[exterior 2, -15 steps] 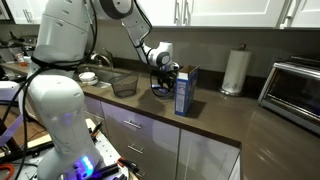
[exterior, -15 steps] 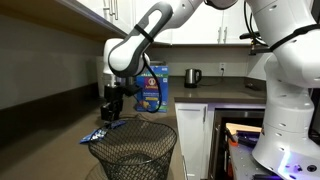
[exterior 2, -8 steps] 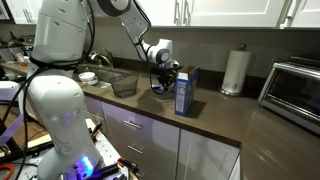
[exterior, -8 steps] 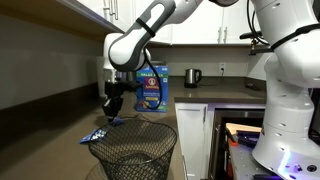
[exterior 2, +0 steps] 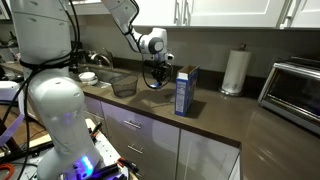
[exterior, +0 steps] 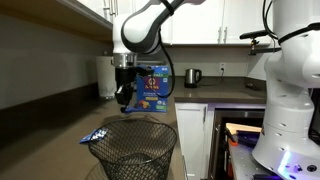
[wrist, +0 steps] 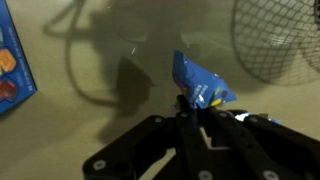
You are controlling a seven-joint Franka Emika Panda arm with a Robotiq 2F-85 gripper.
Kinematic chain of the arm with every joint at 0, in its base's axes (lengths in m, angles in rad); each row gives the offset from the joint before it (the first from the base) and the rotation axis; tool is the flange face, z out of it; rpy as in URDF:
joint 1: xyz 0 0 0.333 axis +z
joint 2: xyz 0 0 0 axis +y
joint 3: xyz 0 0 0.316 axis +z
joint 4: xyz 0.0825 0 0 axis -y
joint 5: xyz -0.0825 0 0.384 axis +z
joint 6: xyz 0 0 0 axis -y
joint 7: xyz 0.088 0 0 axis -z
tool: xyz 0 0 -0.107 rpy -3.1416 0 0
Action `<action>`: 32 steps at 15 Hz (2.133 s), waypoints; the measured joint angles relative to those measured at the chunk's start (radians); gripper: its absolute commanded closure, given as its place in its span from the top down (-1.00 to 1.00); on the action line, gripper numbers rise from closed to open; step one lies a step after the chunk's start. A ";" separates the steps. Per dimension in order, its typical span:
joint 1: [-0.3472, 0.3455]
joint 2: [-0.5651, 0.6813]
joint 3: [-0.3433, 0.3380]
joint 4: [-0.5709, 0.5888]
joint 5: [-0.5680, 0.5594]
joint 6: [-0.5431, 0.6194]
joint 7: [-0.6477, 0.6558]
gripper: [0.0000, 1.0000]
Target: Put one of the packets in the box
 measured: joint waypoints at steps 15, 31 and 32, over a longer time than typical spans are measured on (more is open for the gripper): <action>-0.030 -0.528 -0.112 -0.152 -0.001 -0.132 0.008 -0.83; -0.171 -0.533 -0.146 -0.104 -0.090 -0.119 0.245 -0.78; -0.177 -0.527 -0.146 -0.104 -0.100 -0.116 0.263 -0.79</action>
